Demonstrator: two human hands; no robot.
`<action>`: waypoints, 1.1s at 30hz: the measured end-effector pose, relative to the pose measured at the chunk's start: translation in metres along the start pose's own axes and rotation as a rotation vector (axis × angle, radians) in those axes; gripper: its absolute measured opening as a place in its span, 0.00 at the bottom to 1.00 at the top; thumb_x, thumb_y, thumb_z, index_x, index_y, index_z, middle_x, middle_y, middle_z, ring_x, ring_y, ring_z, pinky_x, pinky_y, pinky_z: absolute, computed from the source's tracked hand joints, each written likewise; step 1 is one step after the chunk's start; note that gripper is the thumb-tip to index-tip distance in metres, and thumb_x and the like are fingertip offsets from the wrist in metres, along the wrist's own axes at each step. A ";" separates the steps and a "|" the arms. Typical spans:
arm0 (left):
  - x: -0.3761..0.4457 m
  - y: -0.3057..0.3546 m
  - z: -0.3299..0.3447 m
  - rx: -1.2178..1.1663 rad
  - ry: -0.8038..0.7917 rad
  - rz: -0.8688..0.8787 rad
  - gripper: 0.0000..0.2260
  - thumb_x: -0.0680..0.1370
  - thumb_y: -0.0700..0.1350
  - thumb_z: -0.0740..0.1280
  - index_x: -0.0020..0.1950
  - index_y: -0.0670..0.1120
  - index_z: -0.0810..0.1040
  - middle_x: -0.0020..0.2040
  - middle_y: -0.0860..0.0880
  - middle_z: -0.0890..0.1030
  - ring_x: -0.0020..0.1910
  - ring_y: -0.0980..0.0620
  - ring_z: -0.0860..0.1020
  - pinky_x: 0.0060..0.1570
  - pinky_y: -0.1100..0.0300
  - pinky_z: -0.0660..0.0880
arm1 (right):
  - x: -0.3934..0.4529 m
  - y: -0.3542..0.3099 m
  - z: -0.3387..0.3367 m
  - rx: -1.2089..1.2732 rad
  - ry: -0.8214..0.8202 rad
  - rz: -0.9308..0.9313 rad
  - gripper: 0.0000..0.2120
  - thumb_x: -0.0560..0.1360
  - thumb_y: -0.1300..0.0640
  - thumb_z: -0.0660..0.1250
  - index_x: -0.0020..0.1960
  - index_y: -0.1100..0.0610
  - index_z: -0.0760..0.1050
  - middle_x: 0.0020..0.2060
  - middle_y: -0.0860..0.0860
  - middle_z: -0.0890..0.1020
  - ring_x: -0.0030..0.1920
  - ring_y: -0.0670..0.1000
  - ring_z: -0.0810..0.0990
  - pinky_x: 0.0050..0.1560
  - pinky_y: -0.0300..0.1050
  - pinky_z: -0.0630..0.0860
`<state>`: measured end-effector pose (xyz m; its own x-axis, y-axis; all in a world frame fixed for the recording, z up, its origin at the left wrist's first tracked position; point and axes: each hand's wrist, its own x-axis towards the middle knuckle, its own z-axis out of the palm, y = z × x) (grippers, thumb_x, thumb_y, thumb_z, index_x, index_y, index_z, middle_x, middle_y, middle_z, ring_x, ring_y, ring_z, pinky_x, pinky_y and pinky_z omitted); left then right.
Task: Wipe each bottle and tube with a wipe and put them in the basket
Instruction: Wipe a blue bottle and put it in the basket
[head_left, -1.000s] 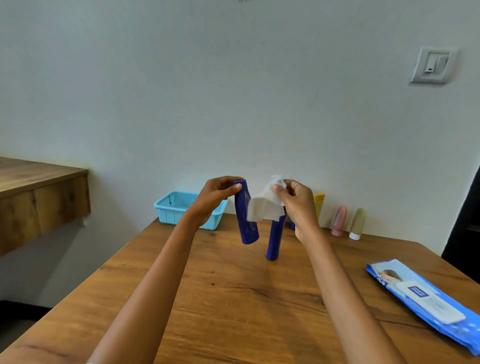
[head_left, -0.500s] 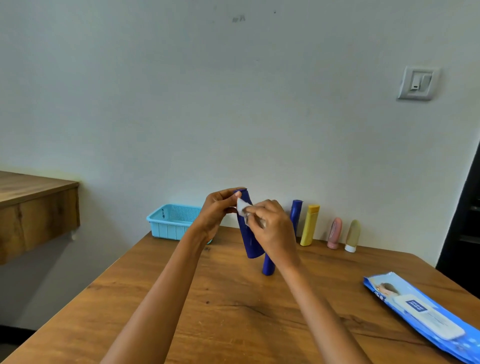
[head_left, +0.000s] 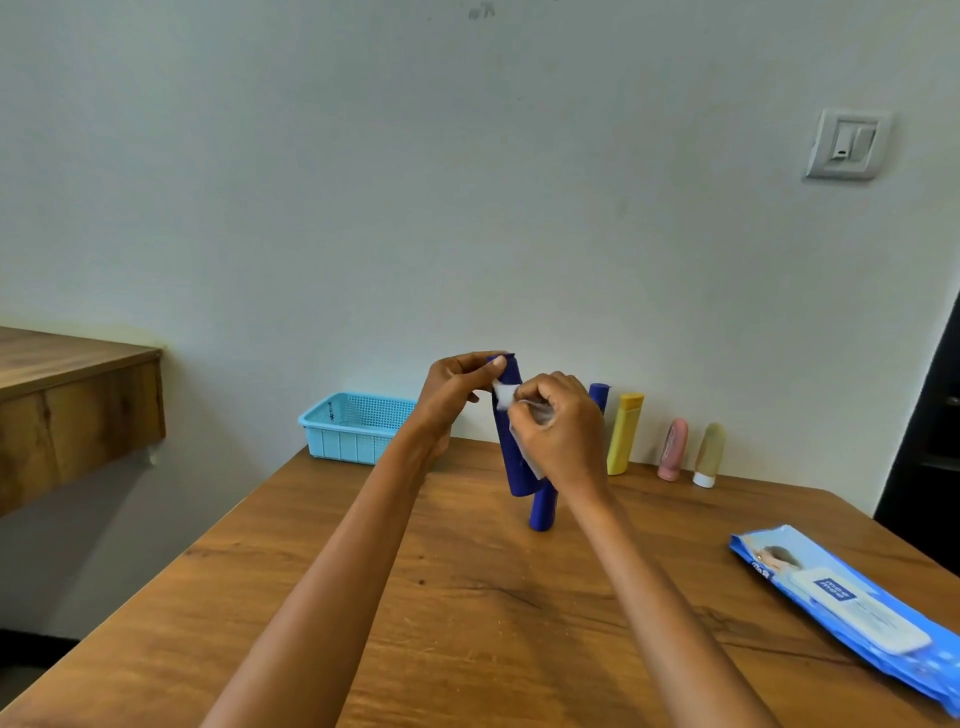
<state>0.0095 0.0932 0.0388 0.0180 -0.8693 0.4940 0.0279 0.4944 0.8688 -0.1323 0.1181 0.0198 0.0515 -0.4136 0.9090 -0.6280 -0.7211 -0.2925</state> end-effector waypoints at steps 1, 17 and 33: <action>-0.001 0.001 0.001 0.004 -0.003 0.000 0.06 0.77 0.46 0.66 0.49 0.50 0.82 0.40 0.52 0.83 0.42 0.54 0.77 0.44 0.59 0.68 | 0.001 0.001 0.000 0.021 0.024 0.031 0.03 0.72 0.61 0.70 0.45 0.59 0.78 0.41 0.51 0.81 0.44 0.50 0.78 0.40 0.29 0.68; -0.002 0.004 -0.001 0.004 0.070 0.002 0.06 0.77 0.47 0.66 0.47 0.53 0.82 0.41 0.50 0.82 0.43 0.53 0.76 0.47 0.58 0.68 | 0.001 -0.002 0.006 0.092 -0.022 -0.028 0.13 0.75 0.63 0.66 0.59 0.62 0.77 0.51 0.54 0.80 0.51 0.49 0.79 0.48 0.35 0.76; -0.001 0.000 0.001 0.030 0.113 -0.126 0.08 0.73 0.51 0.71 0.46 0.48 0.82 0.38 0.52 0.82 0.38 0.56 0.76 0.39 0.64 0.68 | -0.012 0.011 0.002 -0.070 -0.165 -0.214 0.11 0.73 0.65 0.68 0.55 0.63 0.79 0.51 0.56 0.81 0.52 0.53 0.79 0.49 0.44 0.80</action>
<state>0.0085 0.0935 0.0381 0.1286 -0.9178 0.3757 0.0074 0.3797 0.9251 -0.1381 0.1143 0.0047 0.3109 -0.3446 0.8858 -0.6409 -0.7642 -0.0723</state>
